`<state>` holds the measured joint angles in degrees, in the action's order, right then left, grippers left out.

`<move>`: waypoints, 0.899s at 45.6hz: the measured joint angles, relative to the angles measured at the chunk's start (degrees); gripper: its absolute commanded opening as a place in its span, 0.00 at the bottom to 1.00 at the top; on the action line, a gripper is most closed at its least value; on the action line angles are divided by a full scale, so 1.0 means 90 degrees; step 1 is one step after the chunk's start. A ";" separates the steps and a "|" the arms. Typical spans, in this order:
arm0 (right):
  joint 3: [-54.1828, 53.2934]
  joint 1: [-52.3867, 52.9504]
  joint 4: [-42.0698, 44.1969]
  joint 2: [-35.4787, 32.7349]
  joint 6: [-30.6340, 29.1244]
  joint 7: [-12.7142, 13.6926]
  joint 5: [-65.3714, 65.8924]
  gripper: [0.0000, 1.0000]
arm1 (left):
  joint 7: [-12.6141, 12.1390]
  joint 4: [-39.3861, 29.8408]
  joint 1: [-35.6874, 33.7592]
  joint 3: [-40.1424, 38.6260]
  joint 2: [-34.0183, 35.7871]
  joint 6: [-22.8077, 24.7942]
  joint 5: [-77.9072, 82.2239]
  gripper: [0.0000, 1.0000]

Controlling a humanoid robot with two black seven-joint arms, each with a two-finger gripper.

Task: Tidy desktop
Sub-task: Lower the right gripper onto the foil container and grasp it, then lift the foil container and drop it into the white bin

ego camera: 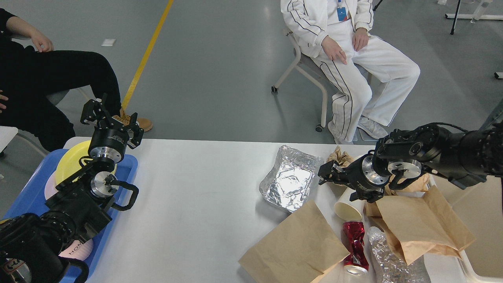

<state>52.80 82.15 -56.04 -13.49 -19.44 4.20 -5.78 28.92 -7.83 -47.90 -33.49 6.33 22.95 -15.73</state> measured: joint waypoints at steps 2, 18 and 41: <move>-0.0019 -0.0164 0.0114 0.0076 0.0097 0.0001 -0.0006 0.98 | 0.0000 0.0000 0.0000 0.0000 0.0000 0.0000 -0.0001 0.96; -0.0296 -0.0569 0.0479 0.0652 0.0764 0.0003 -0.0008 0.93 | 0.0000 0.0001 0.0000 0.0000 0.0000 0.0000 0.0000 0.96; -0.0345 -0.1142 0.1276 0.1262 0.0794 0.0068 -0.0005 0.29 | 0.0000 0.0001 0.0000 0.0000 0.0000 0.0000 0.0000 0.96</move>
<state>49.69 71.87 -44.55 -2.13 -12.30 4.81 -5.83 28.92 -7.82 -47.90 -33.49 6.33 22.95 -15.73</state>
